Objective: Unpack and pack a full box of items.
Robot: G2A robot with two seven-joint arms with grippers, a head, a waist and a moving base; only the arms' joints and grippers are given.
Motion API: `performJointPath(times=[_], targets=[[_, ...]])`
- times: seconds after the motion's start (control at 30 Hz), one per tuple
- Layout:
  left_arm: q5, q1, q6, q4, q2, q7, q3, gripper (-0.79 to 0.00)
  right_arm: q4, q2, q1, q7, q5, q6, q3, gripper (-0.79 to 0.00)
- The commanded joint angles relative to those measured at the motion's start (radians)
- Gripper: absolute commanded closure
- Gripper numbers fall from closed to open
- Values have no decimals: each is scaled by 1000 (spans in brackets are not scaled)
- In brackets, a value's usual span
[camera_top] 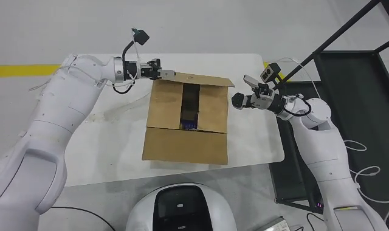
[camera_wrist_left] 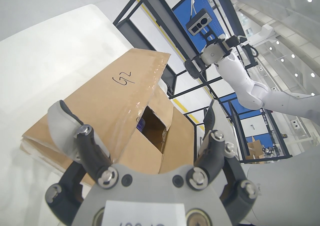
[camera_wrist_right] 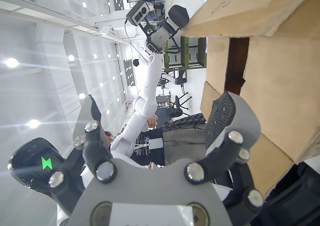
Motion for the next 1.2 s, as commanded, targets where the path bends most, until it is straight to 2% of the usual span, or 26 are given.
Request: performJointPath(times=[0.0,0.53,1.17], targets=[[-6,1,-1,0,1,1,10,-785,-6,1,-3,-1,-5,1,2,-785],[40,27,-15,14,3,15,91,-785,-27,16,-21,0,-104,16,4,-785],[13,31,-23,39,-3,27,80,-785,-28,18,-27,-17,-99,-16,9,-785]])
